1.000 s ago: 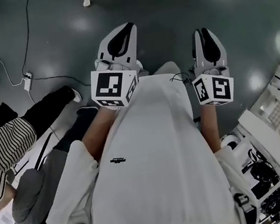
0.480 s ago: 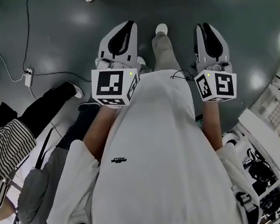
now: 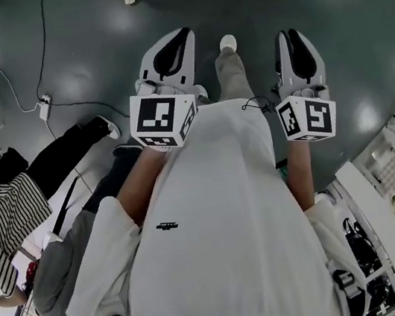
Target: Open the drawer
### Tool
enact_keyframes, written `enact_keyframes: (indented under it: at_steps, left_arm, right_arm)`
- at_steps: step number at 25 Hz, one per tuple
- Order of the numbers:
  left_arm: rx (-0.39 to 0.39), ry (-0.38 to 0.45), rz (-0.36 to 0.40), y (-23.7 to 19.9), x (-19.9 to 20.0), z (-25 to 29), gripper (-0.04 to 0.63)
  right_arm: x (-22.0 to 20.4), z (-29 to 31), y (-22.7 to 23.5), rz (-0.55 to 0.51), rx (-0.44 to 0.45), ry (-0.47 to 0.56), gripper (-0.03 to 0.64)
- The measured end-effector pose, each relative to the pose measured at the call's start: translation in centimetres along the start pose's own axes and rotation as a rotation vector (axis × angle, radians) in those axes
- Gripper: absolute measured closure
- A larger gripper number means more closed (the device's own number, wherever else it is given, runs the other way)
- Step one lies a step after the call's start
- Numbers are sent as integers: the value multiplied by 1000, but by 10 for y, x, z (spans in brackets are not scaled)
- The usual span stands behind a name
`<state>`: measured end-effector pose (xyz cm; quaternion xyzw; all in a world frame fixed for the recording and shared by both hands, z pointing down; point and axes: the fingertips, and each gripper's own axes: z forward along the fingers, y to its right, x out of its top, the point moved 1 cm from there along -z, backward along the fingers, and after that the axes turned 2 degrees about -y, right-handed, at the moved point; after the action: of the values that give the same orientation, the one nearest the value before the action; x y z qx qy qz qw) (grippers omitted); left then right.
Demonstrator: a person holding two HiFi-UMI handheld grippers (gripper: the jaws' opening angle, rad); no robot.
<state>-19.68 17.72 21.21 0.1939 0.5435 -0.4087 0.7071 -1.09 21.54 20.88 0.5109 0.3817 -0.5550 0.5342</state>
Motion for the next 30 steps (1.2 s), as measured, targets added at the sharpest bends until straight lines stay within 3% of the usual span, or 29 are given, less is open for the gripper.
enact_keyframes:
  at_steps: [6, 16, 22, 30]
  left_arm:
    - [4, -14, 6, -1, 23, 61, 581]
    - [105, -10, 14, -11, 67, 142, 581]
    - [165, -14, 15, -11, 78, 175, 580]
    - [197, -25, 20, -10, 90, 193, 580]
  right_arm:
    - [8, 49, 45, 4, 13, -25, 532]
    - [34, 141, 100, 20, 122, -11, 532]
    - [39, 184, 128, 33, 191, -7, 532]
    - [50, 205, 145, 34, 219, -2, 532]
